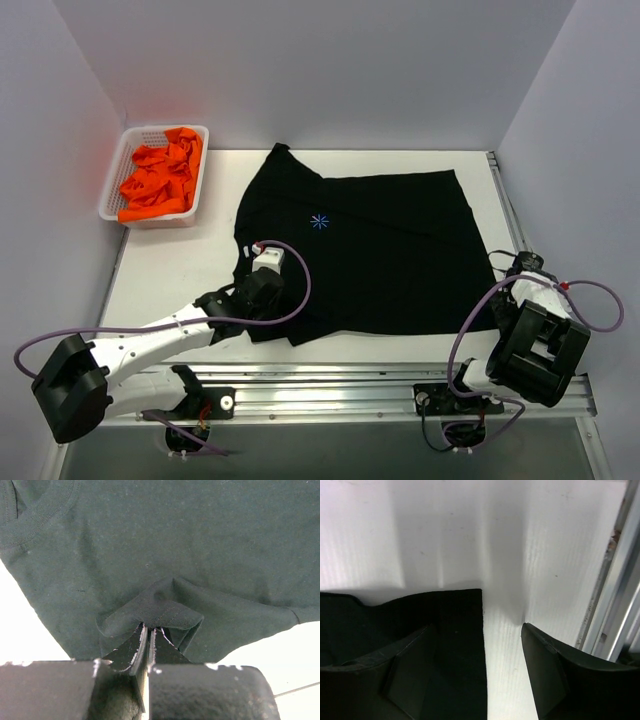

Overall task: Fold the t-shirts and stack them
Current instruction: Fold the tshirt

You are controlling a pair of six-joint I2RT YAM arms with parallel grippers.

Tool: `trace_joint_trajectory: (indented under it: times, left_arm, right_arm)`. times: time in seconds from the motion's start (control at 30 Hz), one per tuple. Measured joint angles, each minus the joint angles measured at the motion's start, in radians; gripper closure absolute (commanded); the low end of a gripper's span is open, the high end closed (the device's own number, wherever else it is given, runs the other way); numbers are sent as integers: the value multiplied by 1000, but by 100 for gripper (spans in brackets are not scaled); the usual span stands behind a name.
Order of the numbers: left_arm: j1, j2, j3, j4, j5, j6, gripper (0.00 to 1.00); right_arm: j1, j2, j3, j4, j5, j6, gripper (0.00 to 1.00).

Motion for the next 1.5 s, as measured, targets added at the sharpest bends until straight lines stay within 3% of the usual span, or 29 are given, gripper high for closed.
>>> trace_joint_trajectory:
  times: [0.1,0.17,0.23,0.43,0.87,1.13,1.5]
  left_arm:
    - [0,5,0,0,0,0,98]
    - [0,10,0,0,0,0,98]
    - [0,12,0,0,0,0,98]
    - [-6,18,0,1,-2,0,98]
    - [-18,36,0,0,-22,0,98]
    - [-42,-12,56,-79,-75,-13,98]
    - [-160,-105,261,-285,-186,-73,98]
  right_arm:
    - [0,3,0,20,-11,-6,36]
    - [0,4,0,32,-18,-10,52]
    - [0,8,-1,51,-29,-20,82]
    - [-10,11,-7,101,-66,-43,100]
    - [-18,-52,-55,174,-108,-92,100]
    - [21,-315,-45,58,-93,-101,100]
    - [69,-480,64,-51,-103,-135,100]
